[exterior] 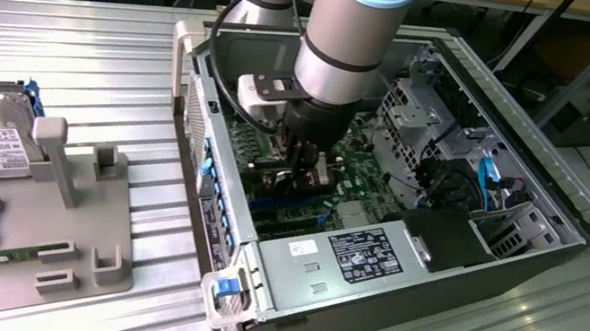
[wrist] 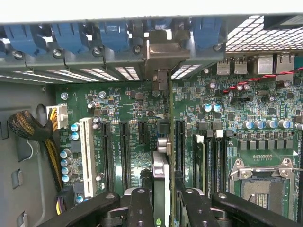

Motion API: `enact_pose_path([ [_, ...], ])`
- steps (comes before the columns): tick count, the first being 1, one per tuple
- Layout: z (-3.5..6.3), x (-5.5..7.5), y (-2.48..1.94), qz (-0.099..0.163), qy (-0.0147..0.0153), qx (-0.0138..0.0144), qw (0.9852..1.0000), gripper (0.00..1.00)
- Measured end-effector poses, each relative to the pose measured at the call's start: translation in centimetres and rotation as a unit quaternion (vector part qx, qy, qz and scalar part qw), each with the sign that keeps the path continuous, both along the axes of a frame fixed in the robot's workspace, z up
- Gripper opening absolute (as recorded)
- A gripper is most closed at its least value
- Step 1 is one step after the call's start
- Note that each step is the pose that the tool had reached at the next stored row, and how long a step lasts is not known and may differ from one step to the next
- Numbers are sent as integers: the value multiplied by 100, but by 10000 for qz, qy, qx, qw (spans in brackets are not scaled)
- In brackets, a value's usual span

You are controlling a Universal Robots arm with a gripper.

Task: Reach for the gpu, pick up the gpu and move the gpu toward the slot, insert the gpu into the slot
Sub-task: 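Insert the gpu into the slot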

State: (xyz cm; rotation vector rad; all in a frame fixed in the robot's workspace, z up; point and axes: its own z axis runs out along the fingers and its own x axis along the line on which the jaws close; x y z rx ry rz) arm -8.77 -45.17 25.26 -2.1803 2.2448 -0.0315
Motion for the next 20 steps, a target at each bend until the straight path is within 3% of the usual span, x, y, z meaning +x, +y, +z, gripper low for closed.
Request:
enact_pose_path([
  [20, -1, 49, 0, 82, 0, 0, 10000, 27],
])
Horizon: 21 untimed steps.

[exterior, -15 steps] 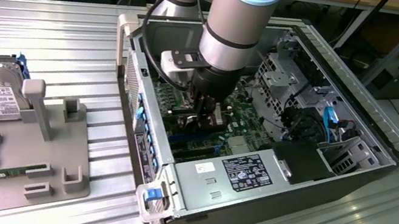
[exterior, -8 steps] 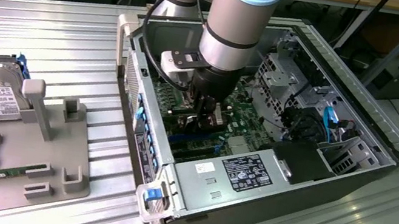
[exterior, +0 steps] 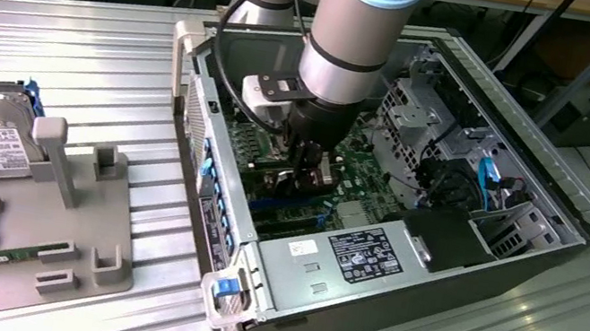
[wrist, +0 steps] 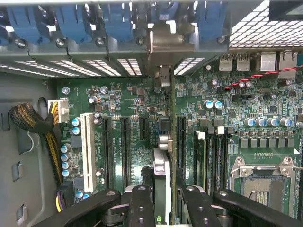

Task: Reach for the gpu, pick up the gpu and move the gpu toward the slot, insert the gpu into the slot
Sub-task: 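Insert the gpu into the slot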

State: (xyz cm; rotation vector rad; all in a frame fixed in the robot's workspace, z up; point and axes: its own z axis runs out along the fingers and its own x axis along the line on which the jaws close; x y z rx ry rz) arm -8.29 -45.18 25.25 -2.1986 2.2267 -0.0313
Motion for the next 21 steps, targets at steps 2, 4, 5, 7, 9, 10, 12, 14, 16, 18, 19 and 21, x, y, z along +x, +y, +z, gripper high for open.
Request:
enact_pose_path([
  [2, 0, -12, 0, 4, 0, 0, 10000, 27],
  [4, -1, -29, 1, 11, -1, 0, 10000, 27],
  [5, -2, -31, 1, 15, -1, 1, 10000, 27],
  [7, -2, -33, 0, 20, 0, 0, 10000, 27],
  [9, -2, -35, 0, 20, 0, 0, 10000, 27],
  [10, -2, -35, -1, 19, 0, 0, 10000, 27],
  [12, -4, -36, -3, 19, 0, 0, 10000, 27],
  [14, -6, -36, -4, 19, 0, 1, 10000, 27],
  [16, -6, -35, -5, 19, 0, 0, 10000, 27],
  [18, -8, -35, -6, 19, 0, 0, 10000, 27],
  [19, -9, -35, -6, 19, 0, 0, 10000, 27],
  [21, -12, -36, -6, 19, 0, -1, 10000, 27],
])
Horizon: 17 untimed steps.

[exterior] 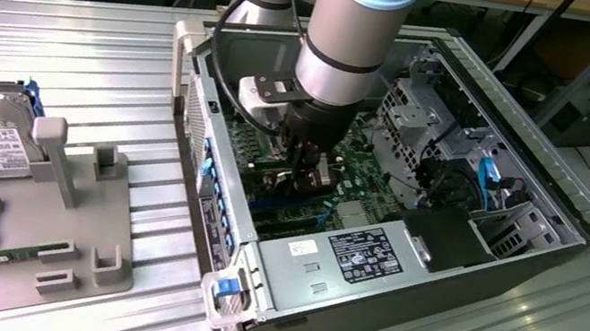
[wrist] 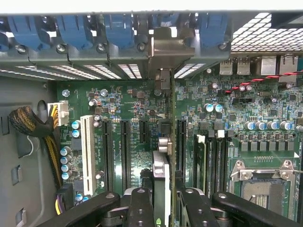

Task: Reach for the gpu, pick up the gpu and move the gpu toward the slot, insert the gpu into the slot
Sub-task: 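Insert the gpu into the slot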

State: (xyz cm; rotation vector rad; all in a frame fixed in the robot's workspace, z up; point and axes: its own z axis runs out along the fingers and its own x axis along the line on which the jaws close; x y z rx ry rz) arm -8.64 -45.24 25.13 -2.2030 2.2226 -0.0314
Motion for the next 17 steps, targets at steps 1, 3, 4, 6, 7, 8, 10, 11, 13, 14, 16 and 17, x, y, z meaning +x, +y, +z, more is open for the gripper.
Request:
enact_pose_path([
  [1, -7, 0, 0, 0, -1, 2, 10000, 27],
  [3, -32, -1, -1, 1, 2, -5, 10000, 27],
  [4, -47, -1, 0, 1, -2, 2, 10000, 27],
  [6, -54, -3, 0, 0, 0, 0, 10000, 27],
  [7, -55, -3, 0, 0, 0, -1, 10000, 27],
  [8, -55, -3, 0, 0, 1, -1, 10000, 27],
  [10, -56, -3, 0, 0, 0, 0, 10000, 27],
  [11, -57, -3, 0, 0, 0, 1, 10000, 27],
  [13, -57, -3, 0, 0, 0, 1, 10000, 27],
  [14, -57, -3, 0, 0, 0, 1, 10000, 27],
  [16, -57, -6, 0, 0, -1, 1, 10000, 27],
  [17, -57, -6, 1, 1, 0, 1, 10000, 27],
])
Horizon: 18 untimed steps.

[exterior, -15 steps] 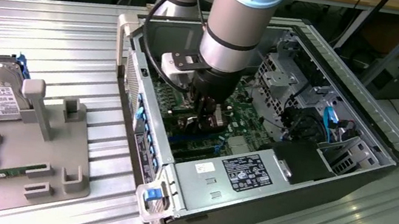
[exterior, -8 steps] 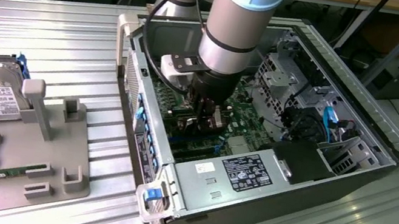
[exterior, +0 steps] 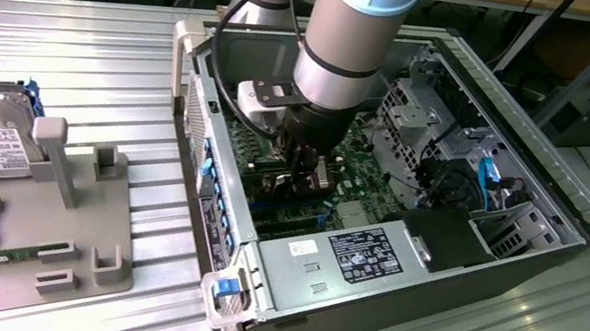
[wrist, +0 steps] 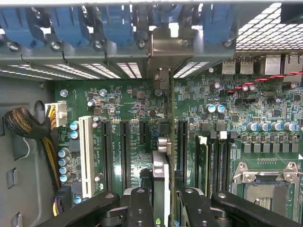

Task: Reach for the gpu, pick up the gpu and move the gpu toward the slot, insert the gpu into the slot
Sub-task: 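Insert the gpu into the slot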

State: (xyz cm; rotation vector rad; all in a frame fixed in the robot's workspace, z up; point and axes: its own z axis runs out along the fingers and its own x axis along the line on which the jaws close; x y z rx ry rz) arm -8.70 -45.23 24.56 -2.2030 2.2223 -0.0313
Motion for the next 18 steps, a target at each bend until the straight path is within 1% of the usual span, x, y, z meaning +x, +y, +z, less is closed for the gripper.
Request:
enact_pose_path([
  [18, -5, -28, 0, 4, -8, 0, 10000, 27],
])
